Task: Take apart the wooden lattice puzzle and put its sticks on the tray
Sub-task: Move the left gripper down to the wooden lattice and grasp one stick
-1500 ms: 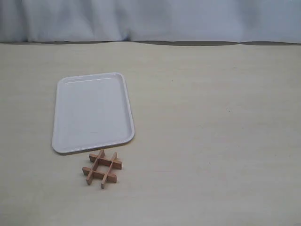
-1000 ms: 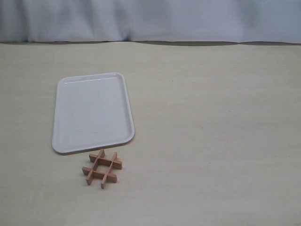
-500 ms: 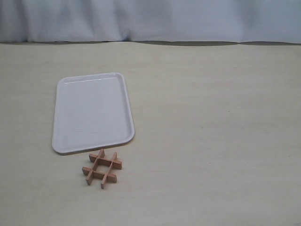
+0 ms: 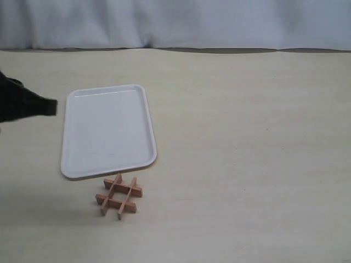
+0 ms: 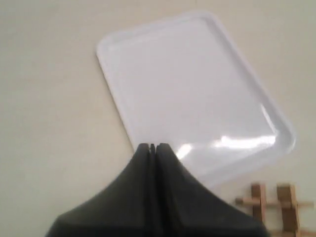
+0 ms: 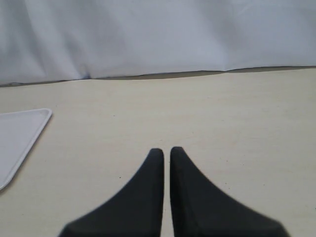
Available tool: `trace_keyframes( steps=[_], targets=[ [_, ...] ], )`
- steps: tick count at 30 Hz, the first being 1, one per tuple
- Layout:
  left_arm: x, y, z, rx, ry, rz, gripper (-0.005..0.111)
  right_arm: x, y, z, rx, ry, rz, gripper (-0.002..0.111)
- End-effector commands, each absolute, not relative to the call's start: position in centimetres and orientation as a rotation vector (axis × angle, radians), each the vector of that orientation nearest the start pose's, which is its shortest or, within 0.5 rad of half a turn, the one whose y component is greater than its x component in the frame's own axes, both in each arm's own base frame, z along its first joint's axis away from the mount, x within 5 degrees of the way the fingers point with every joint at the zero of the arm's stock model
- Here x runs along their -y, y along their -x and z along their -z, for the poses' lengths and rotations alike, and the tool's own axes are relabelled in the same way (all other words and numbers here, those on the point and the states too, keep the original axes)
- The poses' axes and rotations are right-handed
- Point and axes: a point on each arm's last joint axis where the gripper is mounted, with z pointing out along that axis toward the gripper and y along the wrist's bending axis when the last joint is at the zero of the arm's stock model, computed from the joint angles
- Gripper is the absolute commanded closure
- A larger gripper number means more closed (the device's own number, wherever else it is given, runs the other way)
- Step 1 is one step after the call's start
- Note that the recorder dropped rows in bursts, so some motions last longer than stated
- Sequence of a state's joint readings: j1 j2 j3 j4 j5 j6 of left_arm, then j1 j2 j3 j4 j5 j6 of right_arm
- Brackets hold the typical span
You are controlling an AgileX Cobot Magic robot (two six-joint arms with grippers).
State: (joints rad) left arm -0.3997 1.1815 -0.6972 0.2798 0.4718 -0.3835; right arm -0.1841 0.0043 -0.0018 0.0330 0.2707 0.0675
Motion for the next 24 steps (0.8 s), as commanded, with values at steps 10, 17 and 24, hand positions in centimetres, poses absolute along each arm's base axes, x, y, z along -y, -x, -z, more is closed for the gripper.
trace_keyframes(
  steps=[10, 17, 24],
  targets=[
    [17.5, -16.7, -19.9, -2.688, -0.947, 0.103, 0.107, 0.9, -5.4, -18.9, -1.734, -0.24, 0.053, 0.104],
    [17.3, -16.1, -18.3, -2.724, -0.878, 0.159, 0.107, 0.9, -5.4, -18.9, -1.734, -0.24, 0.053, 0.104],
    [17.9, -16.5, -16.8, -2.751, -0.831, 0.178, 0.084, 0.9, -5.4, -18.9, -1.734, -0.24, 0.053, 0.104]
  ],
)
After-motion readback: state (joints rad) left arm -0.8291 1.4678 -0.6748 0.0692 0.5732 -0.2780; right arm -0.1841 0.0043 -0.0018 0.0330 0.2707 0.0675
